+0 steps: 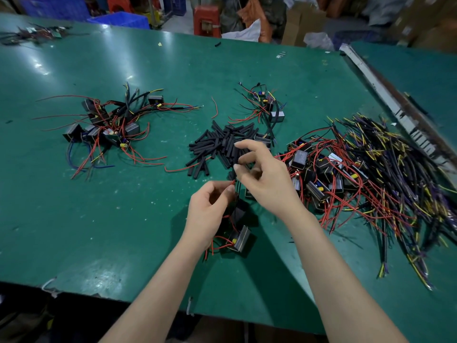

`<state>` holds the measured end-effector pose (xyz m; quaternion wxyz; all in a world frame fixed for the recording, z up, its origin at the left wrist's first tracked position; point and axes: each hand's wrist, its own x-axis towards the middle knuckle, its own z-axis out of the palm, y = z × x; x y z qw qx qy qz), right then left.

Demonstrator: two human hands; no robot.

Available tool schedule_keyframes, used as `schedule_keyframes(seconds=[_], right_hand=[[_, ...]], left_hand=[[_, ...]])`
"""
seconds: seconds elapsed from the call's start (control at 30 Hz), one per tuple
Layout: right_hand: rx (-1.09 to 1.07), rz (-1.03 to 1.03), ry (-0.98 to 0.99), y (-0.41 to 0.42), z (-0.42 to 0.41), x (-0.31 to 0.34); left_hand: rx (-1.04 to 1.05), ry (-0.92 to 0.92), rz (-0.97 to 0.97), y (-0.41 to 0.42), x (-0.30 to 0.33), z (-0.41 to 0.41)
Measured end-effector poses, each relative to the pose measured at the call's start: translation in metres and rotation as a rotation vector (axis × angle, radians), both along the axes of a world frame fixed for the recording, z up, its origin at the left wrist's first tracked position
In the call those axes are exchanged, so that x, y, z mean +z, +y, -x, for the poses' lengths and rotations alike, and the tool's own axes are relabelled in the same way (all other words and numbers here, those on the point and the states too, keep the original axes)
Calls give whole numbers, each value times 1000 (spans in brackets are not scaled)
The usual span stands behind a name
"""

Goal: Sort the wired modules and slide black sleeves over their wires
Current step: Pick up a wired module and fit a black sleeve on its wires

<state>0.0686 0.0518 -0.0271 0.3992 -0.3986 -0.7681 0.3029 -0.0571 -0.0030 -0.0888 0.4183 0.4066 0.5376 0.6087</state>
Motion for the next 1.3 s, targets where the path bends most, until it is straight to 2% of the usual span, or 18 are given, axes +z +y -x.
schedule_keyframes(seconds=[0.1,0.23,0.43,0.53,0.77,0.93,1.1,1.3], right_hand=[[-18,47,20,2,-3,1],[2,103,68,0,-6,-2],[-123,21,127,-4,3,-18],[-199,59,202,-12,7,-26],[-243,35,295,-21,9,-35],[-241,92,285,-21,6,-35],[-118,203,191,-16,6,-27],[-188,209,221,-16,0,-28]], left_hand=[[14,-65,-2,0,0,0],[4,-60,3,0,1,-1],[22,-52,9,0,3,0],[29,-57,17,0,3,-1],[-6,-51,-8,-2,2,-1],[-80,-54,-47,-5,4,0],[-41,0,-23,-5,4,0],[-108,-67,-55,-7,7,-1]])
